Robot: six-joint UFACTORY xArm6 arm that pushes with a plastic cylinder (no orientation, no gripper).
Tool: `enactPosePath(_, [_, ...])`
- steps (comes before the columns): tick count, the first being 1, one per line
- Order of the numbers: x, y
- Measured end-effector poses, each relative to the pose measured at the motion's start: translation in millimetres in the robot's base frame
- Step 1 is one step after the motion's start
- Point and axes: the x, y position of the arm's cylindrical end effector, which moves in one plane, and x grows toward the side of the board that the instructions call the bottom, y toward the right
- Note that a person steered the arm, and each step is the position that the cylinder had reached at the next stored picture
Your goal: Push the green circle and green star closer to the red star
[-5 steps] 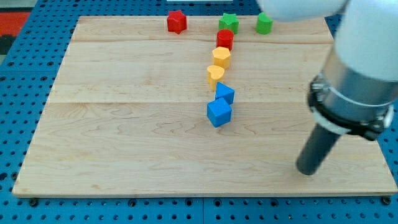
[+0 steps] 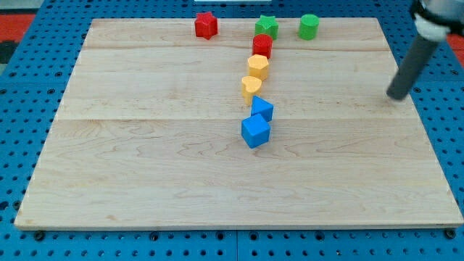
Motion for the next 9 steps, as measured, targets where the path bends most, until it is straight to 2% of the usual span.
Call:
enactPosePath(1, [-77.2,0.8])
enactPosePath(2, [-142.6,-22.4])
enactPosePath(3, [-150.2,-42.8])
enactPosePath(5, [-151.5,-129.6])
enactPosePath(9, [-161.9,-235.9])
